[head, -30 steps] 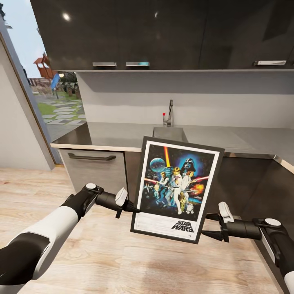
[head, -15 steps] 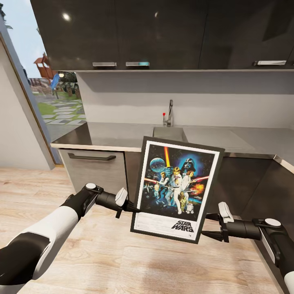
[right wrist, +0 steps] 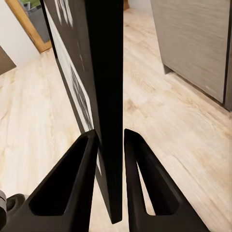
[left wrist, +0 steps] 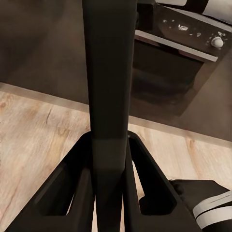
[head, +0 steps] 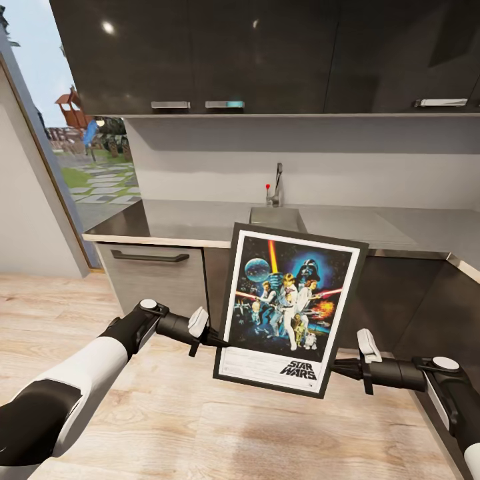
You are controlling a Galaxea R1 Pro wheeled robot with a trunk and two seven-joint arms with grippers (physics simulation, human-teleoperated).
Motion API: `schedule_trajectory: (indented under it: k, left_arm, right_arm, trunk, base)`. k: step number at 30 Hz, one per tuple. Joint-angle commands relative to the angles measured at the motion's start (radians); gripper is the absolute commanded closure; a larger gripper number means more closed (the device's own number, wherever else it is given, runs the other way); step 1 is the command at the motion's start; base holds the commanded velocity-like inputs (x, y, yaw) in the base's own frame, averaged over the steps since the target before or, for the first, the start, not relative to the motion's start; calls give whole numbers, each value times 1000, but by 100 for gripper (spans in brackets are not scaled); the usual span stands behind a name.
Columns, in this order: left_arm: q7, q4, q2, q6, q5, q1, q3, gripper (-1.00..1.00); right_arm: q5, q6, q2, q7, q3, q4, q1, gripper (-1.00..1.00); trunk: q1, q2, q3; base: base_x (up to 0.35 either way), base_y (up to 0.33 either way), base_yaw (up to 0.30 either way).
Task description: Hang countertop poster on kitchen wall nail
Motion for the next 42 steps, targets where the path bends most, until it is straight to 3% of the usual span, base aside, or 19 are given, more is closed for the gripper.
schedule_trajectory:
  k: [1, 12, 13, 27, 35, 38, 42]
  left_arm:
    - [-2, 0, 0, 2, -9, -1, 7, 100]
    - [-2, 1, 0, 4, -8, -1, 7, 100]
    - [-2, 1, 0, 4, -8, -1, 7, -100]
    - [-2, 5, 9, 4, -8, -1, 11, -100]
    - [-2, 45, 105, 1, -7, -1, 12, -100]
    - [-2, 75, 119, -13, -6, -1, 13, -100]
    - [-2, 166, 134, -102, 2, -1, 14, -100]
  right_arm:
    - [3, 17, 2, 27, -2, -2, -1, 100]
    - [2, 15, 2, 27, -2, -2, 0, 100]
    - [2, 15, 2, 27, -2, -2, 0, 100]
    - [2, 15, 2, 27, -2, -2, 0, 100]
    - [2, 15, 1, 28, -5, -3, 0, 100]
    - [2, 15, 1, 28, -6, -3, 0, 100]
    - [2, 15, -1, 30, -8, -6, 0, 100]
  trunk:
    - [0, -1, -1]
    - [0, -1, -1]
    - [0, -1, -1]
    - [0, -1, -1]
    - [0, -1, -1]
    - [0, -1, -1]
    - [0, -1, -1]
  base:
    - [0, 0, 0]
    - [0, 0, 0]
    - [0, 0, 0]
    - [0, 0, 0]
    - [0, 0, 0]
    - [0, 0, 0]
    - [0, 0, 0]
